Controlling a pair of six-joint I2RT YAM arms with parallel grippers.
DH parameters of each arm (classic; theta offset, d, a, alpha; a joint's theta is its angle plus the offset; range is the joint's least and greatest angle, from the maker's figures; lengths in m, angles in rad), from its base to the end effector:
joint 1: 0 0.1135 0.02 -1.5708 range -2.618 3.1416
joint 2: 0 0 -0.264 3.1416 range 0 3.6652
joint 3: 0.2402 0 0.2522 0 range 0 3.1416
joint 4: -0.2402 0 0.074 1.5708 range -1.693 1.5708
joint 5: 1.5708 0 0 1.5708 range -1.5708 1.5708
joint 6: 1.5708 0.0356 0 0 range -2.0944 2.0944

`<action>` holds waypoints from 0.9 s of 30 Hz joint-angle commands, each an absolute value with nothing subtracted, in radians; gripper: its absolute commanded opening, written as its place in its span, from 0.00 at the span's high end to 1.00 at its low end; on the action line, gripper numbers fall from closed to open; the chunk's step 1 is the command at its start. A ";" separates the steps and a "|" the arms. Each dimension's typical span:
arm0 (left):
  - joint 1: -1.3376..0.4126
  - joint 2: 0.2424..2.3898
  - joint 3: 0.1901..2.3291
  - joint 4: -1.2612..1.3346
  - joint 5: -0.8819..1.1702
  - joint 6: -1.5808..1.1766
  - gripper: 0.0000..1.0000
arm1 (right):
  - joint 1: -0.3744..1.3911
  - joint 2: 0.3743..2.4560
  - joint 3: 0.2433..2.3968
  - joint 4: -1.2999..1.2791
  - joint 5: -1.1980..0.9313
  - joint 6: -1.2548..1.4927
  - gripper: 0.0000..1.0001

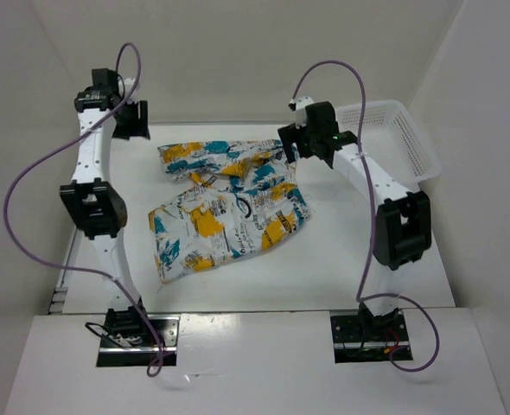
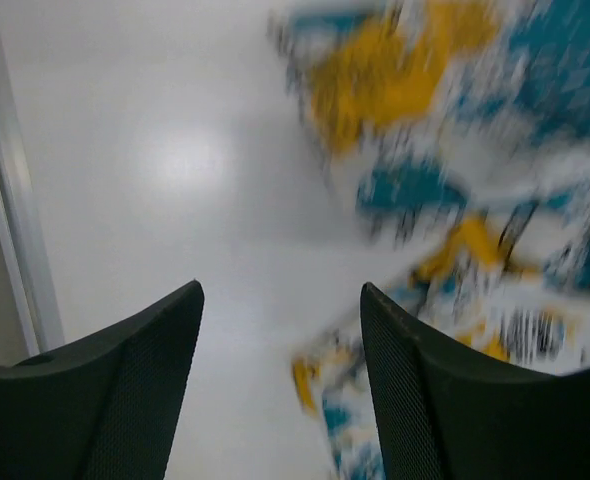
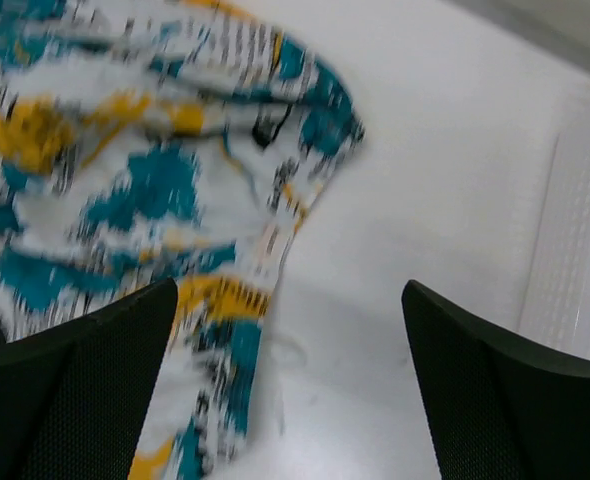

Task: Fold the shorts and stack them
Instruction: Flatten the shorts out, then fold the shorts

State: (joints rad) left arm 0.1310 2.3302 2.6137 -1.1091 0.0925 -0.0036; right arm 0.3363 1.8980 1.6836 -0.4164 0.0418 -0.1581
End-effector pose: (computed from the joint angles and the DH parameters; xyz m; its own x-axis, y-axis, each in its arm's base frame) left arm 0.4906 0.0613 0.3506 -0.7284 -0.0996 -0.6779 -0.0706 0.9950 -0.0703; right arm 0.4210 0.1456 0.3054 -0.5029 -0.3424 -0.7936 -0.3818 0.9118 -0.1515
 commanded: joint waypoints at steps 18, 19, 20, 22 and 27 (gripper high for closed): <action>0.046 1.835 1.255 -0.500 -0.144 0.000 0.38 | 0.342 1.574 1.017 -0.339 -0.043 0.005 0.16; 0.046 1.835 1.255 -0.500 -0.135 0.000 0.38 | 0.342 1.584 0.997 -0.315 -0.055 0.014 0.16; 0.046 1.826 1.255 -0.500 -0.121 0.000 0.38 | 0.342 1.585 0.997 -0.314 -0.055 0.014 0.16; 0.055 1.825 1.255 -0.524 -0.095 0.000 0.38 | 0.342 1.606 0.997 -0.305 -0.055 0.044 0.16; 0.055 1.865 1.255 -0.554 -0.052 0.000 0.38 | 0.342 1.705 1.012 -0.273 -0.055 0.109 0.16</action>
